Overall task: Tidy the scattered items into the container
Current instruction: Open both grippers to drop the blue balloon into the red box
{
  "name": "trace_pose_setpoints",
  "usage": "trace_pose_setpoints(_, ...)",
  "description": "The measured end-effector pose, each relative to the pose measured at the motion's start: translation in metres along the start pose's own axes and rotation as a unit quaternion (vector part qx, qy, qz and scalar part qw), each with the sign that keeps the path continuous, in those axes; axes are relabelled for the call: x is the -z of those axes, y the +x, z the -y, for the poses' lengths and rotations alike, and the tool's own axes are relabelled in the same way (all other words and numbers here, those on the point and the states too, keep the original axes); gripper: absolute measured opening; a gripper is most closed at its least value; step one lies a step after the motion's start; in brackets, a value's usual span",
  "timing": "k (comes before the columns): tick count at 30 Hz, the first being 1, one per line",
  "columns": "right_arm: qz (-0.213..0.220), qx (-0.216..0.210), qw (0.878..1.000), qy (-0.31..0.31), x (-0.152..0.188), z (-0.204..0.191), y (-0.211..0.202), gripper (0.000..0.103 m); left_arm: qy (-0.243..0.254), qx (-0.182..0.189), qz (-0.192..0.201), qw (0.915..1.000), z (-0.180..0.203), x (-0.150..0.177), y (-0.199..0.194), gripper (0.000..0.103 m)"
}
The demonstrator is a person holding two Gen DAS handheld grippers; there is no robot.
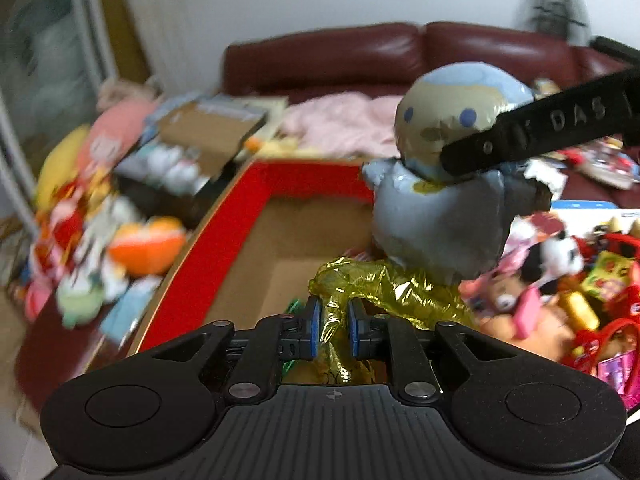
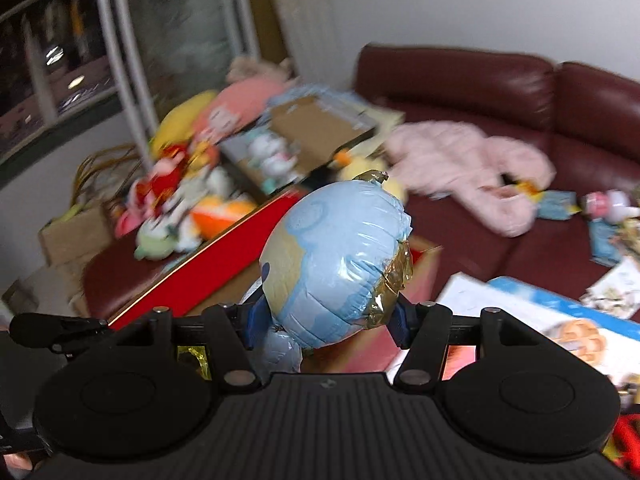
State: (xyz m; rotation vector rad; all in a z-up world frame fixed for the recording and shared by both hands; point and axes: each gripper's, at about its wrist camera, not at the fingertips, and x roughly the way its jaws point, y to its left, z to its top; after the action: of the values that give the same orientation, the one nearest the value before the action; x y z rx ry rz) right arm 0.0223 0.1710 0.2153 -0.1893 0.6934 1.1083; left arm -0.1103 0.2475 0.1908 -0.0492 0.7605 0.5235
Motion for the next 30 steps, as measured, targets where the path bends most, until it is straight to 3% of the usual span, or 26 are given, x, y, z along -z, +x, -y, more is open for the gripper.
trace_pose_setpoints(4, -0.034, -0.023, 0.999, -0.015, 0.004, -0.025, 0.029, 0.066, -0.038, -0.016, -0.032, 0.9986, -0.024, 0.019, 0.009, 0.015)
trace_pose_setpoints(6, -0.046, -0.029, 0.998, -0.023, 0.008, -0.033, 0.038, 0.071, -0.053, -0.020, -0.047, 0.9973, -0.031, 0.031, 0.010, 0.021)
trace_pose_setpoints(7, -0.054, -0.033, 0.998, -0.027, 0.010, -0.037, 0.042, 0.074, -0.058, -0.023, -0.052, 0.9967, -0.034, 0.035, 0.012, 0.034)
trace_pose_setpoints(9, -0.067, -0.037, 0.997, -0.032, 0.013, -0.043, 0.050, 0.088, -0.065, -0.032, -0.058, 0.9957, -0.038, 0.039, 0.017, 0.046)
trace_pose_setpoints(11, -0.076, -0.040, 0.996, -0.034, 0.015, -0.045, 0.054, 0.094, -0.070, -0.039, -0.060, 0.9950, -0.040, 0.043, 0.017, 0.081)
trace_pose_setpoints(13, -0.081, -0.036, 0.996, -0.033, 0.017, -0.045, 0.057, 0.097, -0.069, -0.047, -0.051, 0.9952, -0.039, 0.045, 0.015, 0.090)
trace_pose_setpoints(30, -0.090, -0.018, 0.996, -0.011, 0.030, -0.023, 0.039, 0.098, -0.027, -0.041, -0.041, 0.9979, -0.013, 0.037, 0.018, 0.094)
